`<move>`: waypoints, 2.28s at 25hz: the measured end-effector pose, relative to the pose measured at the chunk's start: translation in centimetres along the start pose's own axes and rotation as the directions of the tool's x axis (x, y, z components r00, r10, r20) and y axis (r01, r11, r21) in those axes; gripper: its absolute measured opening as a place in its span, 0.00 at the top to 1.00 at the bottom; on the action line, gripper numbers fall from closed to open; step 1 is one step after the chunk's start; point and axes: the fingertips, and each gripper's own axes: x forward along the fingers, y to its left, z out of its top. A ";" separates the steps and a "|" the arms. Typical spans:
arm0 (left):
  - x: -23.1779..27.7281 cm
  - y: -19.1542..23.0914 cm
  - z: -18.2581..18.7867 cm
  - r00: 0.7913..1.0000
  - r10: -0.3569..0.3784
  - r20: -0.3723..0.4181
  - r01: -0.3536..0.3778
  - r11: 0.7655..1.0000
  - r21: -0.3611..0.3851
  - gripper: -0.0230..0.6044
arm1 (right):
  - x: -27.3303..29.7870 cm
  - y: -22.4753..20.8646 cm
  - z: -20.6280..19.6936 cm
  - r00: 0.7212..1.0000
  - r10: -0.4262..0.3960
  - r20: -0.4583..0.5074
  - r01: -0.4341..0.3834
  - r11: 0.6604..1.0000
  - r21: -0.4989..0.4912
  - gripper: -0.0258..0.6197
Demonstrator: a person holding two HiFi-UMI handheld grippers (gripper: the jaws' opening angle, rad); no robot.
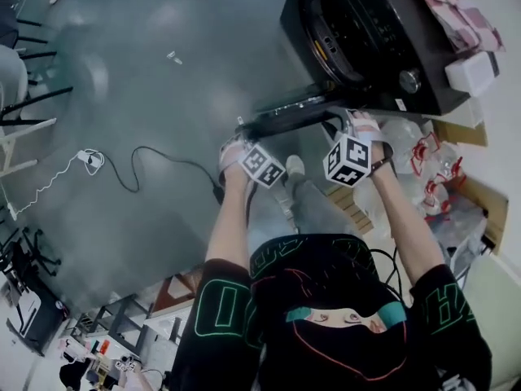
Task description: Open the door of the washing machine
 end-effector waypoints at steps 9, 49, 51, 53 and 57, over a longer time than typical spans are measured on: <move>-12.2 3.0 -1.0 0.929 0.369 -0.038 -0.323 0.756 -0.570 0.94 | -5.5 -3.4 0.0 0.938 -0.085 0.337 -0.032 0.944 0.329 0.76; -51.4 14.7 7.7 0.168 0.959 0.227 -0.235 0.263 -0.936 0.95 | -32.7 -19.0 9.9 0.355 -0.535 0.766 -0.130 0.783 0.608 0.96; -51.3 14.8 7.7 0.170 0.959 0.226 -0.237 0.263 -0.935 0.95 | -32.8 -19.1 10.0 0.350 -0.532 0.771 -0.127 0.788 0.602 0.96; -51.2 14.8 7.7 0.170 0.960 0.225 -0.239 0.261 -0.935 0.95 | -32.9 -19.1 10.1 0.343 -0.527 0.777 -0.125 0.795 0.594 0.96; -51.1 14.8 7.8 0.165 0.962 0.216 -0.245 0.252 -0.936 0.95 | -32.9 -19.3 10.1 0.334 -0.515 0.789 -0.118 0.808 0.577 0.96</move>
